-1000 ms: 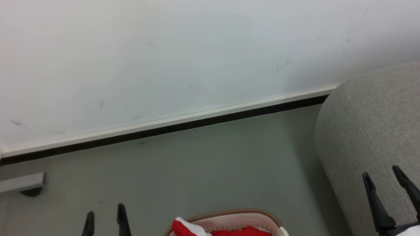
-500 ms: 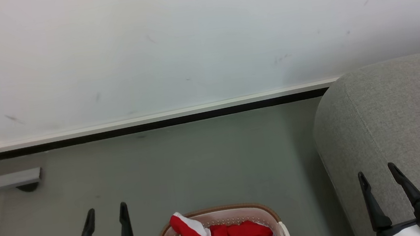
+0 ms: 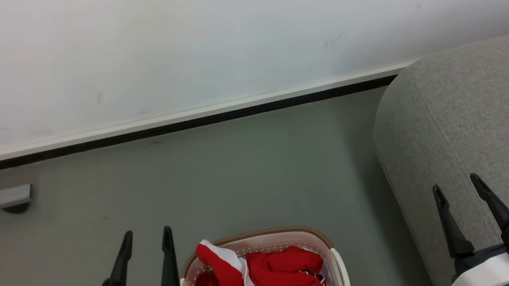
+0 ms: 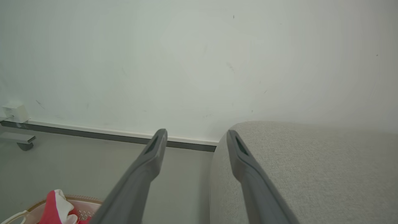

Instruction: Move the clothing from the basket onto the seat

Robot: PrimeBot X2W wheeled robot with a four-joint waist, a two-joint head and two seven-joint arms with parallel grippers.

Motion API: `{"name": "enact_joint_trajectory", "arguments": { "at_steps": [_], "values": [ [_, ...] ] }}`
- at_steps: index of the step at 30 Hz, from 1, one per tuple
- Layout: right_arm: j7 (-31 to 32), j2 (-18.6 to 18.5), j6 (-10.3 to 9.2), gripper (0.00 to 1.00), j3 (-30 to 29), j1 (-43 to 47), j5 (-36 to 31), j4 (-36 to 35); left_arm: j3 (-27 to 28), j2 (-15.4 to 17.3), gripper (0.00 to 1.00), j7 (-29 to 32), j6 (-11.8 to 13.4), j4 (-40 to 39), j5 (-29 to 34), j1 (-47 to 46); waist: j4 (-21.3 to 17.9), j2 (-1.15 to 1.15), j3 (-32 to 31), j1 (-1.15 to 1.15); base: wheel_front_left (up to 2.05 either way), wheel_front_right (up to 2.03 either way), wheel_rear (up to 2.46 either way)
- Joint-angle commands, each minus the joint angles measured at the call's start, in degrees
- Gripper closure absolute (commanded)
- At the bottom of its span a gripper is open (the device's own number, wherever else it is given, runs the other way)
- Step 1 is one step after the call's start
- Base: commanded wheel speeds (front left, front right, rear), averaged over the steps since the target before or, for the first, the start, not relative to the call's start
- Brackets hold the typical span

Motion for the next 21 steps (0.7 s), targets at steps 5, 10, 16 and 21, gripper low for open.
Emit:
{"name": "enact_joint_trajectory", "arguments": {
  "at_steps": [5,10,16,21],
  "values": [
    [0.0,-0.3,-0.14,0.0,-0.1,-2.4,-0.1,-1.4,-2.2,0.4,0.0,0.0,-1.5,2.8,1.6,-3.9,-0.8,0.0,5.3,0.0,0.0,0.0,0.0],
    [0.0,-0.3,-0.14,0.0,-0.1,-5.3,-0.5,-3.1,-6.5,0.4,0.0,0.0,-3.6,8.8,3.0,-9.1,-1.1,0.0,11.2,0.0,0.0,0.0,0.0],
    [0.0,-0.3,-0.14,0.0,0.2,-9.3,-1.9,-6.1,-13.1,0.7,0.0,0.0,-4.9,19.0,4.9,-17.6,-1.1,0.0,18.9,0.0,0.0,0.0,0.0],
    [0.0,-0.3,-0.14,0.0,0.4,-12.2,-2.8,-9.9,-18.1,0.7,0.0,0.1,-5.2,28.2,4.7,-24.6,-1.5,0.0,25.1,0.0,0.0,0.0,0.0]
  ]
}}
